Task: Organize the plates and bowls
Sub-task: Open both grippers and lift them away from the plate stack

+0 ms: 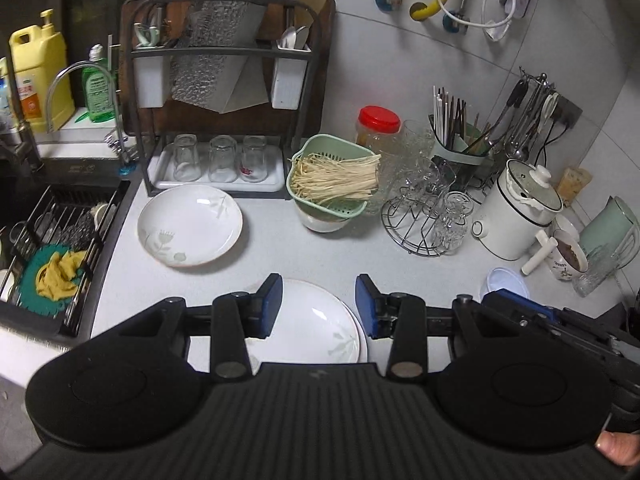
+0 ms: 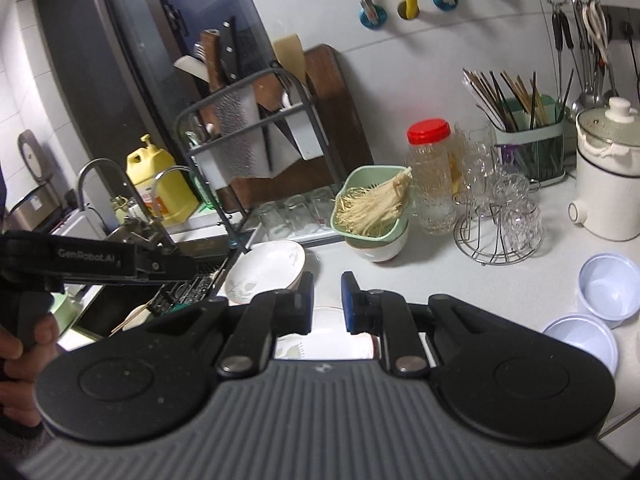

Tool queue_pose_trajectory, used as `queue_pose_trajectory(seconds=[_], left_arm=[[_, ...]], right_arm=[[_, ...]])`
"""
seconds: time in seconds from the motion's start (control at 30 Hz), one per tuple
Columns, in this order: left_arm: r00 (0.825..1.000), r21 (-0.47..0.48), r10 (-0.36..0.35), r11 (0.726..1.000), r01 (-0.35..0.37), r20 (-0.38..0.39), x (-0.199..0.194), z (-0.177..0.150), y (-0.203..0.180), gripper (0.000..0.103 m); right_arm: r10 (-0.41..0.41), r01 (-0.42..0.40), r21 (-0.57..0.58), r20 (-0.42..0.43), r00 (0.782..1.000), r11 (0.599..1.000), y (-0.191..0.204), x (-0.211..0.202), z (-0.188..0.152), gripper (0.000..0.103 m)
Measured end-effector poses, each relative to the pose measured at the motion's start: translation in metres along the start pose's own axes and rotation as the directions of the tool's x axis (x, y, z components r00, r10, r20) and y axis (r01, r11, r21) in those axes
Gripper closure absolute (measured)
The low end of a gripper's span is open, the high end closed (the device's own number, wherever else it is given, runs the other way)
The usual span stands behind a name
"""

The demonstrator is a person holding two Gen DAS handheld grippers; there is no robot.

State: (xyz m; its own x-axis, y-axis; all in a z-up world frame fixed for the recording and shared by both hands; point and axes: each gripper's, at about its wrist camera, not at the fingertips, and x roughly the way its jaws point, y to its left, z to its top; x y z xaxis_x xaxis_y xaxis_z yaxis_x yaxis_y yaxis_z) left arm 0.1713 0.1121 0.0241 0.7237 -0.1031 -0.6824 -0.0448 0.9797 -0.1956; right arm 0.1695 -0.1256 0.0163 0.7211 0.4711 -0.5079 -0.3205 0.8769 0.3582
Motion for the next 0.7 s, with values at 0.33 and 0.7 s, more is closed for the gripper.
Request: queue_pose_trajectory(seconds=[0.33, 0.7], left_arm=[[0.998, -0.011, 0.059, 0.998, -0.059, -0.012, -0.026, -0.060, -0.023, 0.055], [0.994, -0.056, 0.107, 0.993, -0.108, -0.020, -0.053, -0.114, -0.036, 0.055]], right_arm=[[0.007, -0.006, -0.059, 0.008, 1.000, 0.998, 0.004, -0.046, -0.023, 0.085], [0.030, -0.033, -0.081, -0.042, 0.999, 0.996, -0.004, -0.071, -0.055, 0.085]])
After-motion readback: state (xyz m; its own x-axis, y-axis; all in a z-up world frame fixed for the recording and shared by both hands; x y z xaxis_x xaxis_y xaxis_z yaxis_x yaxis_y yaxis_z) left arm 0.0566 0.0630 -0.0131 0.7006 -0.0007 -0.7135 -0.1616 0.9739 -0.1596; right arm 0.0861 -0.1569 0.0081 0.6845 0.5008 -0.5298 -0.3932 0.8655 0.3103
